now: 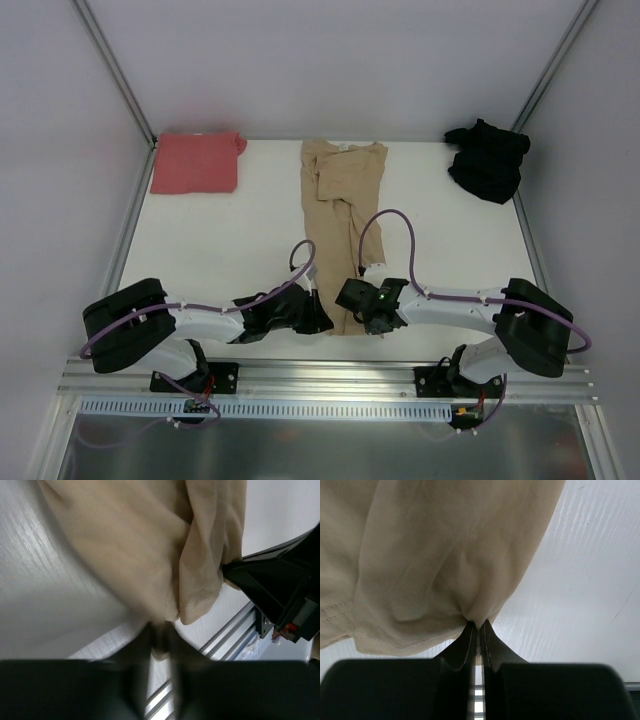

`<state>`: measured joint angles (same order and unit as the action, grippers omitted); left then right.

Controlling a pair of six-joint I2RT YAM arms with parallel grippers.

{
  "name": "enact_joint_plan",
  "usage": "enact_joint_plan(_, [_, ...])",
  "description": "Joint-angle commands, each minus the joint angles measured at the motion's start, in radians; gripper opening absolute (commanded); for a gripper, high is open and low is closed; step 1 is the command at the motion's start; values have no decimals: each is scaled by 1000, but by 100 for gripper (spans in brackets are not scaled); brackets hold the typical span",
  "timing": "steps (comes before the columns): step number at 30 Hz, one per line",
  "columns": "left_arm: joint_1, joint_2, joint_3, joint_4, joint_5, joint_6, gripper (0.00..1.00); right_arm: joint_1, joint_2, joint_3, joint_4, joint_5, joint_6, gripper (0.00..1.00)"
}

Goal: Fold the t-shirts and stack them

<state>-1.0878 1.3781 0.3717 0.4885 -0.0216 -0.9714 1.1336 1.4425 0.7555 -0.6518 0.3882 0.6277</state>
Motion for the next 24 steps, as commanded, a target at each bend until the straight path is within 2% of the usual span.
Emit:
enact_joint_plan(1, [-14, 33, 47, 7, 54, 10, 1, -5, -24, -2, -29, 18, 9, 0])
enact_joint_plan(8, [-24, 13, 78, -88, 32, 36, 0, -5, -34, -13, -42, 28, 12, 0])
enact_joint_plan(18, [-24, -115, 53, -258, -40, 77, 0, -9, -57, -42, -58, 34, 17, 0])
enact_joint_plan(24, [-24, -177, 23, -306, -72, 80, 0, -11, -67, -53, -65, 34, 18, 0])
